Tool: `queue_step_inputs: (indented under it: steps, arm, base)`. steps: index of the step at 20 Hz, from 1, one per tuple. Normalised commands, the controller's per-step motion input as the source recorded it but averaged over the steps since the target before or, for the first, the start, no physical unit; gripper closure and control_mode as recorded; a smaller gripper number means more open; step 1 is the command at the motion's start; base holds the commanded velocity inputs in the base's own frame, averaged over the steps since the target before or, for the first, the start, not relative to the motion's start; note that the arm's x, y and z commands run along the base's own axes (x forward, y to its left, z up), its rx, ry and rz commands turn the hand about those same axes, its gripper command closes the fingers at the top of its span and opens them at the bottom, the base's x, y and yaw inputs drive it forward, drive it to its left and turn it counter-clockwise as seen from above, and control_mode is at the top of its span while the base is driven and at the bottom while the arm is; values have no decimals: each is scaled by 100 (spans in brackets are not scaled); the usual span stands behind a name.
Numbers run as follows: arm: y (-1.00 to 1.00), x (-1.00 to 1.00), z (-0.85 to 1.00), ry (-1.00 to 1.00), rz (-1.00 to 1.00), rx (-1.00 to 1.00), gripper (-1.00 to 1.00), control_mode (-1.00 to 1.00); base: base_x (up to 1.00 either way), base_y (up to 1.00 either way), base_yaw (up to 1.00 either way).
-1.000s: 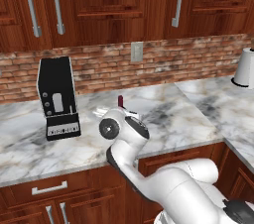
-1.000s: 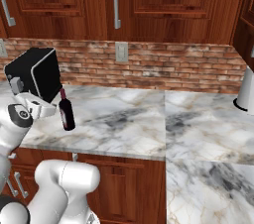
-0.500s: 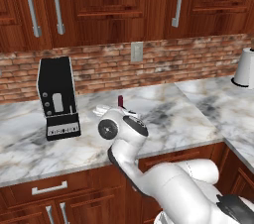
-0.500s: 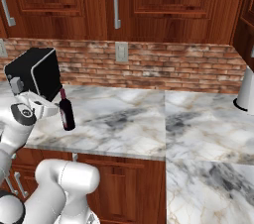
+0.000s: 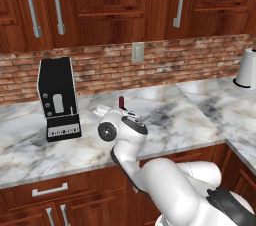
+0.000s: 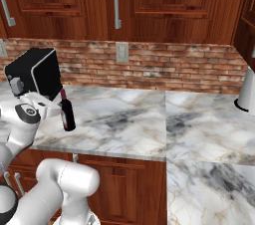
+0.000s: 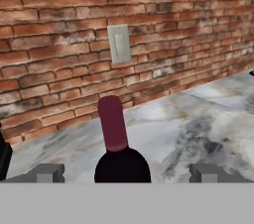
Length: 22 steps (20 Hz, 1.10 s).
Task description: There is a wine glass and glass cup on the dining counter. Place the wine bottle next to the wine glass and the juice bottle next to the glass cup.
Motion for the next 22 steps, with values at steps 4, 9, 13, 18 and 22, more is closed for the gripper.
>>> queue_step_inputs:
  steps: [4, 9, 13, 18, 22]
  arm:
    - [0, 26, -17, 0, 0, 0, -100, -100]
    - [-1, 24, -17, 0, 0, 0, -100, -100]
    - [-2, 23, -18, 0, 0, 0, -100, -100]
    - [0, 20, -19, 0, 0, 0, -100, -100]
    - [0, 22, -16, 0, 0, 0, -100, -100]
  base:
    - [0, 0, 0]
    - [0, 0, 0]
    - [0, 0, 0]
    - [0, 0, 0]
    - [0, 0, 0]
